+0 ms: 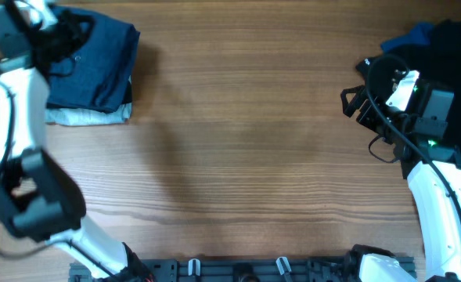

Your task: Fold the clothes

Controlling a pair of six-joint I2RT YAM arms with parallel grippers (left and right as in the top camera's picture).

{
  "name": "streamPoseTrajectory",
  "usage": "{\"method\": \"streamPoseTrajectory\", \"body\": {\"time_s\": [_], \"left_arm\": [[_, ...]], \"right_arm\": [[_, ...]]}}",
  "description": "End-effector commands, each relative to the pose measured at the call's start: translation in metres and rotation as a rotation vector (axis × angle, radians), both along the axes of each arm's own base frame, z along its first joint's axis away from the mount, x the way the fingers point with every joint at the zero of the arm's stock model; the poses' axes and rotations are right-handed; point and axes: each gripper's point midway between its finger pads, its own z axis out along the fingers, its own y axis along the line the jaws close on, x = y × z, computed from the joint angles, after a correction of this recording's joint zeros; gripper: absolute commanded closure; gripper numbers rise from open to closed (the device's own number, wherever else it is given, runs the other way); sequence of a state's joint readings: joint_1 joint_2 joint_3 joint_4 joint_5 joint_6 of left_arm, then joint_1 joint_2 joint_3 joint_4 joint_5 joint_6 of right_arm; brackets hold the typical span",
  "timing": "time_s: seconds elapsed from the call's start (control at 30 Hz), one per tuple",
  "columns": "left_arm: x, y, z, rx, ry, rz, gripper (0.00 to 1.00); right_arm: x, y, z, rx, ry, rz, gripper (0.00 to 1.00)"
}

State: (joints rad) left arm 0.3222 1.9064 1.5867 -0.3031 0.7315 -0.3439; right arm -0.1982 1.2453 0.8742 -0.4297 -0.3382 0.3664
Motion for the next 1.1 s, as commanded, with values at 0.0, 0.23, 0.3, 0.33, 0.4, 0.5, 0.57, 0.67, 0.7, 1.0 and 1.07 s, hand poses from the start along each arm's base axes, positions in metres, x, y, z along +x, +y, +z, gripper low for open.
{"method": "streamPoseTrajectory", "body": {"time_s": [0.0, 0.23, 0.3, 0.33, 0.4, 0.5, 0.57, 0.67, 0.7, 1.0, 1.07], "left_arm": [[0.020, -0.035, -0.054, -0.133, 0.013, -0.161, 0.96], [0.037, -0.029, -0.219, -0.186, 0.176, -0.125, 0.88], [0.033, -0.033, -0.249, -0.244, 0.211, -0.130, 0.78], [0.033, -0.034, -0.244, -0.264, 0.187, -0.158, 0.80], [0.046, -0.031, -0.163, -0.370, 0.007, -0.246, 0.87], [0.036, -0.028, -0.057, -0.411, -0.166, -0.369, 0.79], [0.008, -0.029, 0.003, -0.414, -0.211, -0.483, 0.71], [-0.023, -0.027, 0.010, -0.521, -0.096, -0.573, 0.86], [-0.024, -0.022, 0.001, -0.562, -0.047, -0.536, 0.92], [-0.040, 0.033, -0.057, -0.484, 0.215, -0.060, 0.96], [-0.075, 0.045, -0.077, -0.164, 0.348, 0.052, 0.94]], "right_arm": [[0.003, -0.003, 0.002, -0.003, -0.002, -0.013, 0.00], [0.003, -0.003, 0.002, -0.003, -0.002, -0.014, 0.01], [0.003, -0.003, 0.002, -0.003, -0.002, -0.014, 0.01], [0.003, -0.003, 0.002, -0.003, -0.002, -0.014, 0.01], [0.003, -0.003, 0.002, -0.003, -0.002, -0.014, 0.00], [0.003, -0.003, 0.002, -0.003, -0.002, -0.014, 0.01], [0.003, -0.003, 0.002, -0.003, -0.002, -0.014, 0.01], [0.003, -0.003, 0.002, -0.003, -0.002, -0.014, 0.01], [0.003, -0.003, 0.002, -0.003, -0.002, -0.014, 0.01], [0.003, -0.003, 0.002, -0.003, -0.002, -0.014, 0.01], [0.003, -0.003, 0.002, -0.003, -0.002, -0.014, 0.00]]}}
